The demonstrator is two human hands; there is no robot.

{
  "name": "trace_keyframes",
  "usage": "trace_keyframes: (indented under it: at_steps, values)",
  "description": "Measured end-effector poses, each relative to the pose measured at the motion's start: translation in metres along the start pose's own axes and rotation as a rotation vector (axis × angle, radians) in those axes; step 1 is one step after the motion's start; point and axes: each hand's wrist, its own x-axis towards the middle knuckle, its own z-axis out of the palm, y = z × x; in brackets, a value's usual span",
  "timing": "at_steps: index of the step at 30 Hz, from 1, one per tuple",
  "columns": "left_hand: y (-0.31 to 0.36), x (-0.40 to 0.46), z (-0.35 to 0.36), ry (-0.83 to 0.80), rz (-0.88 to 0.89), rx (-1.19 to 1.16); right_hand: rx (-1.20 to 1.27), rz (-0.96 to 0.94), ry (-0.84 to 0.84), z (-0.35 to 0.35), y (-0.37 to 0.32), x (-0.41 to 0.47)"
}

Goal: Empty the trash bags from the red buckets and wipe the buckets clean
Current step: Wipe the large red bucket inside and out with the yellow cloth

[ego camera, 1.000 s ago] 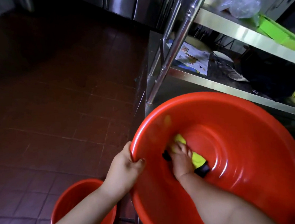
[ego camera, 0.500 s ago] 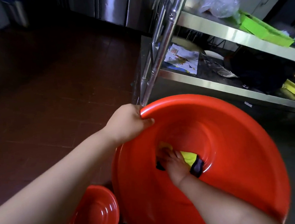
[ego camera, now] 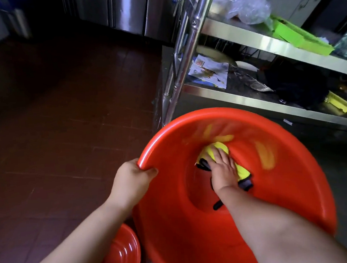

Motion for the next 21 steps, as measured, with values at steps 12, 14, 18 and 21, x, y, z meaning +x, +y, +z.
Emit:
trace_keyframes:
  at_steps: [12,14,18,21]
  values:
    - [-0.031,-0.041,0.023,0.147,-0.277,-0.381,0.326,0.669,0.2,0.027,-0.005,-0.045]
    - [-0.03,-0.042,0.023,0.134,-0.275,-0.393,0.349,0.636,0.184,0.028,-0.006,-0.04]
    - [-0.027,-0.042,0.024,0.106,-0.248,-0.366,0.189,0.401,0.01,0.034,-0.005,-0.048]
    - [-0.028,-0.043,0.027,0.109,-0.198,-0.303,0.134,0.099,-0.168,0.047,-0.022,-0.063]
